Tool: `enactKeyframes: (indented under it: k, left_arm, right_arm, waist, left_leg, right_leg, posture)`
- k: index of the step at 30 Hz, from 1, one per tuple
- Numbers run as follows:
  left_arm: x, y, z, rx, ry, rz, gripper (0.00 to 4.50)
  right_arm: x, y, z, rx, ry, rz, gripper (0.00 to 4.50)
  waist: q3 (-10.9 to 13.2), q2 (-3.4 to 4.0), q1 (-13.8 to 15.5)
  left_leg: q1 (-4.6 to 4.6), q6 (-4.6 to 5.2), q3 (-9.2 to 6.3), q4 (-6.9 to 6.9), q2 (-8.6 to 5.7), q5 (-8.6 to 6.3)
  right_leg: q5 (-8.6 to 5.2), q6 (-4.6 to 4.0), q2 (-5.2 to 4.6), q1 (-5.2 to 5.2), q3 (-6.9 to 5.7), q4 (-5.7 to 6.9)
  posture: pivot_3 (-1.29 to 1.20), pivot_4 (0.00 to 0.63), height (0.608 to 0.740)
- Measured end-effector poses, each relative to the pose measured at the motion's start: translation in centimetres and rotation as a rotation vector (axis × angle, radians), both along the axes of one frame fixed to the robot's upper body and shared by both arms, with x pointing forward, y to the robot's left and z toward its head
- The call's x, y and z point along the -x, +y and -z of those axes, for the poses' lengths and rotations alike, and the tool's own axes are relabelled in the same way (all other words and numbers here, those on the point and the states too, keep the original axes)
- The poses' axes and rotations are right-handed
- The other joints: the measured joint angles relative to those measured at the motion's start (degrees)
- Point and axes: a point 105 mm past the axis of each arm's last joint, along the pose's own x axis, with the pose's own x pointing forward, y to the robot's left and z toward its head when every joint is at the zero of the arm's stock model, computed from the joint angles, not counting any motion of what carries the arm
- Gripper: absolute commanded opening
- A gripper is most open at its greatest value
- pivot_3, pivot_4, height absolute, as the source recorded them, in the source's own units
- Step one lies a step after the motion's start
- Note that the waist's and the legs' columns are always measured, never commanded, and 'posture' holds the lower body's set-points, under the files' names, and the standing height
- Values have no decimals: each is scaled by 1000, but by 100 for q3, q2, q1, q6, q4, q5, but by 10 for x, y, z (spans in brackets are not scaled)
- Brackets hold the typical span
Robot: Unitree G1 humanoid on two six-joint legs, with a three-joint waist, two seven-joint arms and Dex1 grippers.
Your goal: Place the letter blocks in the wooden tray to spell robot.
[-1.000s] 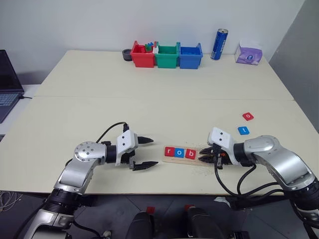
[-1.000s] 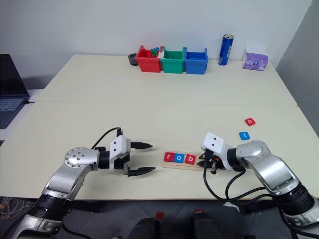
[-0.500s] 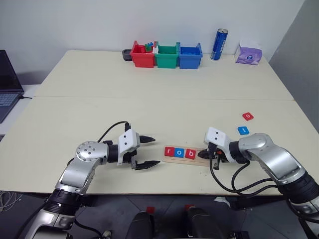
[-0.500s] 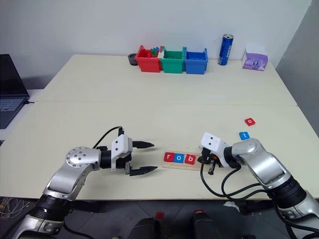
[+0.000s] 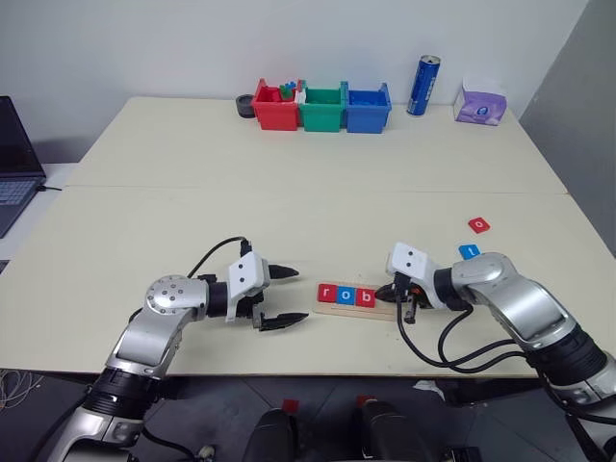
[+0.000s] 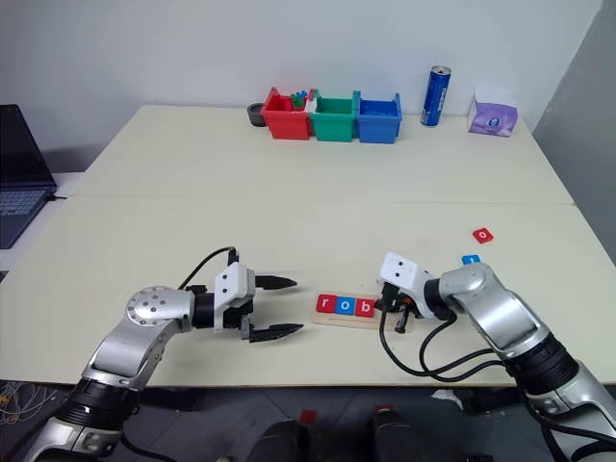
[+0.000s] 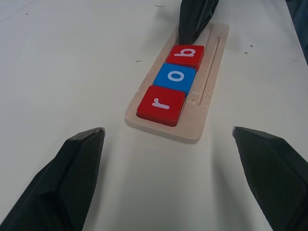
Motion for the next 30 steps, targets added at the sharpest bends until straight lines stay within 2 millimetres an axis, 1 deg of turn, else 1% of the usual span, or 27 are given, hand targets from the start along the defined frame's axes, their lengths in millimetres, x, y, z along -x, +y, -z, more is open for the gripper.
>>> enactKeyframes:
  k: [5,11,13,15,17,23,30]
  left_arm:
    - [0,0,-1,1,-12,5,4500]
    - [0,0,-1,-3,-20,7,4500]
    - [0,0,0,-4,-25,8,4500]
    - [0,1,0,-5,-24,7,4500]
    - [0,1,0,-5,-24,7,4500]
    - [0,2,1,-5,-21,7,4500]
    - [-1,2,1,-5,-20,5,4500]
  right_arm:
    - [-2,2,0,-2,-17,2,16]
    - [-2,-4,-2,17,-28,7,16]
    - [8,-2,-9,8,-16,-30,16]
    - [18,6,-15,-18,-7,-72,16]
    - [23,12,-17,-36,3,-94,16]
    - [23,27,-9,-60,12,-86,16]
    - [17,25,1,-26,-1,-61,16]
  waist:
    - [0,0,1]
    - [0,0,2]
    - [1,1,3]
    - [1,1,-2]
    - [1,1,-3]
    - [1,1,0]
    - [1,1,0]
  left_leg:
    - [0,0,0,0,0,0]
    - [0,0,0,0,0,0]
    - [-1,0,-3,-1,1,0]
    - [-1,0,-4,-1,2,0]
    - [0,0,-4,-1,1,0]
    - [-1,0,-1,1,0,0]
    - [-1,0,-1,0,-1,0]
  right_leg:
    - [0,0,0,0,1,0]
    - [1,-1,0,0,0,0]
    - [0,-1,-1,-1,0,0]
    - [0,1,0,-1,-1,0]
    - [-1,2,1,-1,-1,1]
    - [-3,4,0,-1,-1,0]
    - [-2,3,-1,-1,-1,0]
  posture:
    - [0,150,740]
    - [0,150,740]
    - [0,150,740]
    - [0,150,740]
    - [0,150,740]
    - [0,150,740]
    - [0,150,740]
